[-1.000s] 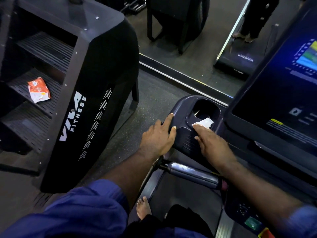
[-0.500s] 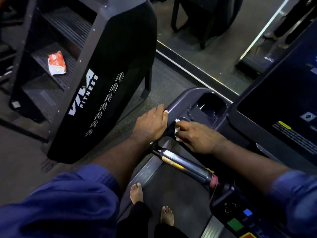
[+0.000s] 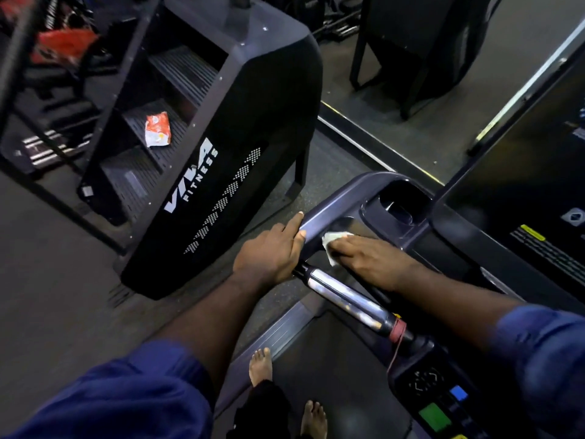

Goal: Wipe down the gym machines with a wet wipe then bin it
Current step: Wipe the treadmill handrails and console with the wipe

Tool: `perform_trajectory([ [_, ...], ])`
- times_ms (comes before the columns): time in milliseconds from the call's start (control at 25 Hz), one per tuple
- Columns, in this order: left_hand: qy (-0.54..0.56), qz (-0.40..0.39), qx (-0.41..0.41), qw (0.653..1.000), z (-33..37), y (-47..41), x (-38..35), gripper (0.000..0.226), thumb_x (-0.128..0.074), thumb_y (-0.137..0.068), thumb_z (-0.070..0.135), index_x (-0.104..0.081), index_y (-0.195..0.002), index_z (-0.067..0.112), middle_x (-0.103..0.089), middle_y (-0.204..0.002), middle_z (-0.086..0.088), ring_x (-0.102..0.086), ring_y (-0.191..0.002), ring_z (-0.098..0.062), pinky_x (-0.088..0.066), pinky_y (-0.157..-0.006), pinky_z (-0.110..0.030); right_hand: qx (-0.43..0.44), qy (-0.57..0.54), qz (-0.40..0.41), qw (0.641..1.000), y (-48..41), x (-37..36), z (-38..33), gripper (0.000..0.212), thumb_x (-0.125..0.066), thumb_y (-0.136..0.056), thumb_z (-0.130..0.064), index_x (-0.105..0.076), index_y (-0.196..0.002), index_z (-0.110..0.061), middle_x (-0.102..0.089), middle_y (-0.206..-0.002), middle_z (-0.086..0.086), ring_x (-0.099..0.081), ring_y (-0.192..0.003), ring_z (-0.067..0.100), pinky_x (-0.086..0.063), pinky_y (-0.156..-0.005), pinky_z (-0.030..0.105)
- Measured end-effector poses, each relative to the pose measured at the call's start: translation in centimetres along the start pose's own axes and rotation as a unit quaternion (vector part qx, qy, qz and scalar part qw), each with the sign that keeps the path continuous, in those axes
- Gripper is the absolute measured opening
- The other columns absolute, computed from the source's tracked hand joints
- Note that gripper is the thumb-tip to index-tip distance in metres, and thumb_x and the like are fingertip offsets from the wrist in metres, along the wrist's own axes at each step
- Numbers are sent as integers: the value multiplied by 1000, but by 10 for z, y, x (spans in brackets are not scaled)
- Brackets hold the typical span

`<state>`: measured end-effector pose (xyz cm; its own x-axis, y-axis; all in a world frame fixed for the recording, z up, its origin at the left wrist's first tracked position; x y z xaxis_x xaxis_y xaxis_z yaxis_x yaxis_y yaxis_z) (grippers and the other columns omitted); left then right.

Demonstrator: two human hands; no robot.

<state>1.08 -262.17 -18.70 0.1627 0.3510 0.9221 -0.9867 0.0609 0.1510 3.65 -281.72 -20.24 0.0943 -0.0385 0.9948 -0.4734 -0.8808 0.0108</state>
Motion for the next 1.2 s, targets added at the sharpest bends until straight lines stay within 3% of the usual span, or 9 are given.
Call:
perform_trajectory([
  [120, -14, 17, -8, 1000, 1, -2, -1, 55, -18, -108, 57, -22, -160, 38, -57, -138, -6, -63, -116, -37, -52, -92, -53, 71, -6, -18, 997, -5, -1, -3, 45, -32, -113, -25, -62, -137, -1, -60, -141, 7, -54, -132, 24, -38, -119, 35],
  [240, -26, 27, -19, 999, 5, -5, -2, 54, -18, -109, 55, -24, -159, 35, -58, -135, -8, -64, -113, -37, -53, -88, -52, 93, -15, -35, 995, -25, 12, 0, 41, -41, -110, -26, -61, -136, -1, -65, -132, 7, -56, -123, 20, -32, -114, 26],
  [400, -33, 27, -15, 999, 3, -8, -2, 56, -17, -108, 57, -23, -159, 34, -57, -137, -7, -63, -115, -35, -53, -89, -52, 183, 110, -130, 968, -19, -11, -4, 58, -43, -107, -48, -52, -150, -9, -47, -158, 0, -44, -143, 17, -21, -127, 35],
  [520, -53, 7, -12, 998, 4, -7, -4, 70, -17, -103, 71, -20, -161, 32, -54, -142, -8, -61, -119, -34, -51, -90, -50, 59, 116, -48, 990, -4, 4, 3, 56, -46, -106, -49, -56, -146, -12, -50, -149, 2, -47, -139, 23, -31, -124, 43],
  [640, -65, -11, -27, 997, 5, -4, -2, 105, -24, -86, 96, -14, -164, 26, -44, -150, -5, -54, -129, -29, -50, -93, -50, -39, 67, -37, 996, 26, 24, 0, 38, -43, -106, -45, -70, -110, -18, -57, -115, -3, -57, -110, 22, -51, -99, 41],
  [720, -57, -45, -46, 996, 11, 0, -3, 121, -34, -74, 103, -5, -164, 28, -32, -158, 0, -45, -138, -25, -49, -100, -51, 41, 40, -108, 992, 54, 24, -15, 38, -49, -102, -43, -70, -81, -18, -62, -98, -2, -61, -92, 24, -56, -81, 39],
  [800, -58, -50, -64, 995, 15, 0, 1, 128, -40, -68, 105, 1, -164, 31, -24, -163, 3, -40, -143, -24, -48, -105, -52, 92, 34, -165, 981, 62, 23, -7, 39, -53, -100, -43, -68, -74, -17, -66, -91, -1, -64, -87, 27, -56, -77, 39],
  [1000, -59, -34, -70, 995, 13, -3, -2, 131, -39, -64, 108, 1, -163, 32, -29, -160, 3, -43, -141, -23, -51, -102, -51, -13, 44, -82, 996, -16, 38, 15, 39, -41, -98, -41, -70, -118, -25, -62, -122, -9, -58, -112, 20, -52, -90, 39],
  [1200, -37, -37, -66, 996, 12, 3, 3, 130, -42, -64, 106, -1, -163, 32, -31, -157, 2, -46, -138, -23, -52, -100, -52, 22, -42, -301, 952, 67, 2, -5, 22, -56, -88, -32, -72, -90, -16, -68, -102, 3, -67, -93, 26, -55, -79, 39],
])
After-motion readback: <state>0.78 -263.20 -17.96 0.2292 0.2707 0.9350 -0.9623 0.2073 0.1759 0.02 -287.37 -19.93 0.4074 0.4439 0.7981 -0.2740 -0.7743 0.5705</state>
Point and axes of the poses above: each hand's wrist, its own y-axis away from the middle knuckle, its own x-axis out of the back of the hand, z = x × y, the point moved 6 cm from there along -y, towards the middle knuckle
